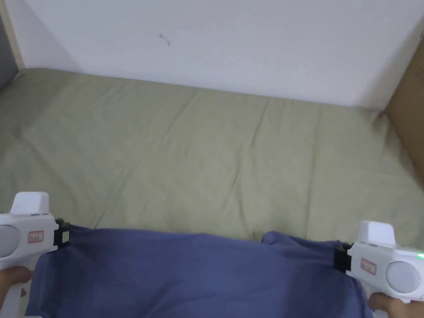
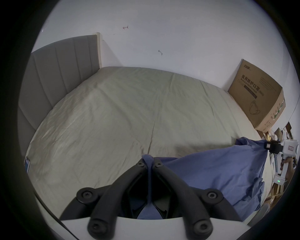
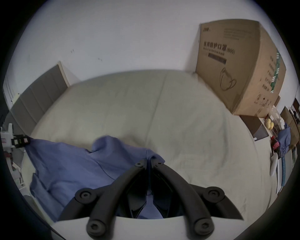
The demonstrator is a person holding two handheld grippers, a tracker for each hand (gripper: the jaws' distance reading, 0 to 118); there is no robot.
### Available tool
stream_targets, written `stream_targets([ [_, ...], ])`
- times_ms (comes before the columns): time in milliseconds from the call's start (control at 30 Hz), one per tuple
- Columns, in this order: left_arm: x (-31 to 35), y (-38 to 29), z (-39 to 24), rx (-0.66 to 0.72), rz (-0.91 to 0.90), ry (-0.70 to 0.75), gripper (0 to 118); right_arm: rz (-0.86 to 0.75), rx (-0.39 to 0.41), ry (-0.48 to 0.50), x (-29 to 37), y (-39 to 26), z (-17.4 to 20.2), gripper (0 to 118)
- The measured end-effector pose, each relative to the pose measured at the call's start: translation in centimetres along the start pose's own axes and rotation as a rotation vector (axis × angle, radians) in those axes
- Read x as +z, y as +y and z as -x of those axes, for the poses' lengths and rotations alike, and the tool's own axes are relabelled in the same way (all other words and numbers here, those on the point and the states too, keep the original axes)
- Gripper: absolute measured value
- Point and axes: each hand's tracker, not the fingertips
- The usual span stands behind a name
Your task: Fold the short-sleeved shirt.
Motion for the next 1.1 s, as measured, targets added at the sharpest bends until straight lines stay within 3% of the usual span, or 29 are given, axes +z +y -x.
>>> stream_targets([
  [300,6.6,-2.4,3.4,0.032,-0.033,0.005,1,-0.141,-0.097,0.098,11.5,-5.3,-0.2,1],
  [500,9.3,-7.3,4.3,0.017,-0.003,-0.001,1,-0.124,-0.119,0.112,15.2,-11.7,0.6,1],
  [700,8.6,-14.0,5.5,0.026,0.103,0.02,1,-0.016,-0.206,0.06,14.4,-19.1,0.4,1],
  [833,8.0,-18.0,5.8,0.04,0.152,0.03,1,0.083,-0.222,0.002,12.1,-23.2,0.2,1],
  [1100,7.7,-20.7,4.9,-0.004,0.161,0.071,2,0.137,-0.286,-0.074,11.1,-25.3,1.7,2],
])
